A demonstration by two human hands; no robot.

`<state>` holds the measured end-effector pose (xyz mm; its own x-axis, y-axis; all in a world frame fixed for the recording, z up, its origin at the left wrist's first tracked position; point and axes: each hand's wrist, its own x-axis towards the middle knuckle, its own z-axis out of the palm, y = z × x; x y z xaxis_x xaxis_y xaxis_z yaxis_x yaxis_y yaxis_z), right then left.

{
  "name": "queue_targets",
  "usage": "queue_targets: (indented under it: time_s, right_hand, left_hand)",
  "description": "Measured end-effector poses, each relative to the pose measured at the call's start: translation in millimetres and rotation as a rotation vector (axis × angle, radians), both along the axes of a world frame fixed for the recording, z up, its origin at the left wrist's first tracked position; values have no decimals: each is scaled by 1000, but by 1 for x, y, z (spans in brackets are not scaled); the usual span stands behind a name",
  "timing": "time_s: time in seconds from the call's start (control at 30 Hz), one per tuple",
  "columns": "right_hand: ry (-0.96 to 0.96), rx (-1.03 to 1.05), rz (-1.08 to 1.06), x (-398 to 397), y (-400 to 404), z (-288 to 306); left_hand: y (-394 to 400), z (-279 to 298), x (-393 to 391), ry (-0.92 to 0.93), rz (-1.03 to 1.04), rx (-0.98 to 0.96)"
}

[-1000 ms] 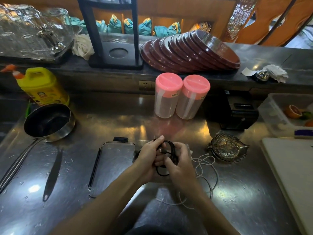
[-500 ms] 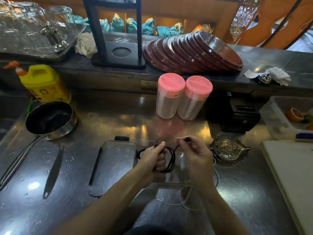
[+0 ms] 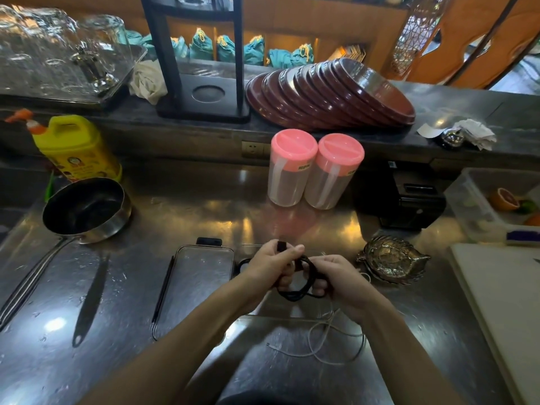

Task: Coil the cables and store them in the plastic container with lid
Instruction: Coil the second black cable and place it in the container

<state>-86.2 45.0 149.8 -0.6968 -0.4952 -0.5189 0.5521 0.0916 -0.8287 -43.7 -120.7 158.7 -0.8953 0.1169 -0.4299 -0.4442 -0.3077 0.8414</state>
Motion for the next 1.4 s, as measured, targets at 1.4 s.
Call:
queue_targets:
  time_s: [1.4]
  right_hand:
    - [173, 87, -372, 31, -32, -18]
  left_hand:
    - [-9, -31, -1, -94, -78, -294]
